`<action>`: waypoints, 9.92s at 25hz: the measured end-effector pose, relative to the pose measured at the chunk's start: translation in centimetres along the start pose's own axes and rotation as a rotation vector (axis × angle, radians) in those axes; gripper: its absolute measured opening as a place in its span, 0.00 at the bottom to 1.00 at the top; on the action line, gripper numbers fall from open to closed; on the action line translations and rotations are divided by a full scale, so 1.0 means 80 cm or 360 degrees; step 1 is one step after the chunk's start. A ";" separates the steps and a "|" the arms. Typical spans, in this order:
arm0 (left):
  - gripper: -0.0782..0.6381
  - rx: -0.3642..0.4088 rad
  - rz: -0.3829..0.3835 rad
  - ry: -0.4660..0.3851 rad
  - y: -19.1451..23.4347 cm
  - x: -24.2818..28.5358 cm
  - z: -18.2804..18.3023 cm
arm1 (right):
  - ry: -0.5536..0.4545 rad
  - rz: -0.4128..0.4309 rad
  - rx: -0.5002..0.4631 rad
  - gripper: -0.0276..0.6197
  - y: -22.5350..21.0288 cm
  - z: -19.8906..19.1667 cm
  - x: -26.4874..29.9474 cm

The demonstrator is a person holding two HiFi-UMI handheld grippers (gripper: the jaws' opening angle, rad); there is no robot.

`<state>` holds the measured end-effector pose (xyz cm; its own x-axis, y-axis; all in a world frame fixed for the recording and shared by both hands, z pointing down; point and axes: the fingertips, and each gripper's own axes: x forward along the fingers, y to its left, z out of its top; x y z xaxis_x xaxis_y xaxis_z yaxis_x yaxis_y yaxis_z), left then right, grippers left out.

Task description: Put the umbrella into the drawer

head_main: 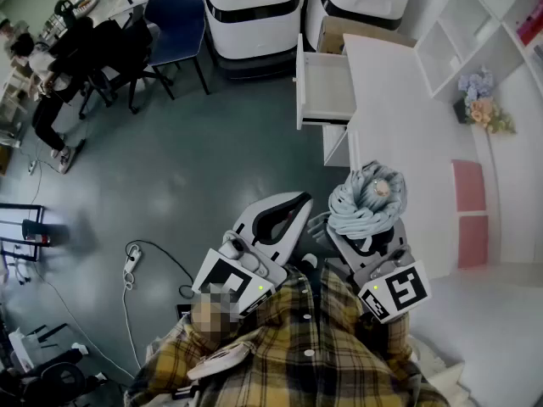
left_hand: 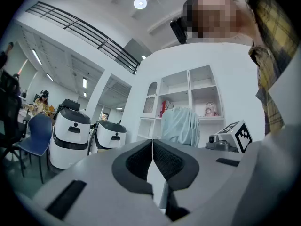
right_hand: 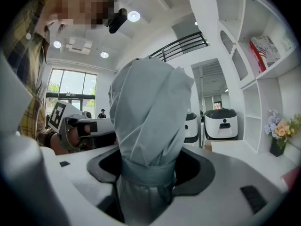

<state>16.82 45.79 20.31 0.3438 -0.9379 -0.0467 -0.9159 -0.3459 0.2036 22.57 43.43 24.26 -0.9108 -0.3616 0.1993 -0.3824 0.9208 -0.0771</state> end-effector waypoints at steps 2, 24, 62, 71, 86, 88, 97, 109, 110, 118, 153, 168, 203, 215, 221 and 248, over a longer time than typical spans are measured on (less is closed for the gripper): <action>0.14 0.0005 -0.0004 -0.0001 0.000 -0.001 0.000 | -0.0006 0.0005 -0.0004 0.53 0.001 0.000 0.001; 0.14 0.0002 0.0069 0.0017 0.055 -0.040 -0.018 | 0.0011 -0.0001 0.0053 0.53 0.007 -0.010 0.053; 0.14 -0.0011 0.0038 0.0128 0.287 0.252 0.027 | 0.0150 -0.0072 0.0213 0.53 -0.274 0.037 0.269; 0.14 -0.0040 0.0011 0.0171 0.304 0.284 0.013 | 0.0205 -0.0110 0.0291 0.53 -0.301 0.012 0.279; 0.14 -0.0046 -0.0121 0.0200 0.421 0.405 0.025 | 0.0229 -0.0197 0.0336 0.53 -0.394 0.033 0.390; 0.14 -0.0052 -0.0156 0.0212 0.439 0.426 0.028 | 0.0235 -0.0224 0.0340 0.53 -0.412 0.040 0.409; 0.14 -0.0094 -0.0318 0.0313 0.503 0.492 0.021 | 0.0283 -0.0378 0.0431 0.53 -0.474 0.045 0.472; 0.14 -0.0196 -0.0517 0.0422 0.496 0.531 -0.001 | 0.0299 -0.0523 0.0487 0.53 -0.509 0.042 0.473; 0.14 -0.0194 -0.0524 0.0419 0.495 0.532 0.001 | 0.0297 -0.0523 0.0488 0.53 -0.507 0.043 0.472; 0.14 -0.0178 -0.0551 0.0400 0.474 0.538 0.006 | 0.0307 -0.0453 0.0483 0.53 -0.499 0.043 0.465; 0.14 -0.0270 -0.0516 0.0639 0.486 0.530 -0.118 | 0.0625 -0.0409 0.0685 0.53 -0.523 -0.134 0.519; 0.14 -0.0297 -0.0509 0.0749 0.515 0.519 -0.174 | 0.0813 -0.0479 0.0867 0.53 -0.520 -0.258 0.556; 0.14 -0.0281 -0.0468 0.0826 0.546 0.557 -0.227 | 0.1058 -0.0800 0.1253 0.53 -0.552 -0.428 0.568; 0.14 -0.0218 -0.0475 0.0821 0.537 0.575 -0.244 | 0.1184 -0.0844 0.1241 0.53 -0.555 -0.453 0.574; 0.14 -0.0233 -0.0462 0.0813 0.537 0.580 -0.245 | 0.1225 -0.0881 0.1192 0.53 -0.555 -0.451 0.573; 0.14 -0.0106 -0.0368 0.0639 0.518 0.585 -0.179 | 0.1014 -0.0808 0.0903 0.53 -0.556 -0.313 0.575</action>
<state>-2.06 -12.05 40.60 0.6023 -0.7470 0.2813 -0.7950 -0.5297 0.2956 1.60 -10.51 61.31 -0.4278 -0.3941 0.8134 -0.8735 0.4116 -0.2600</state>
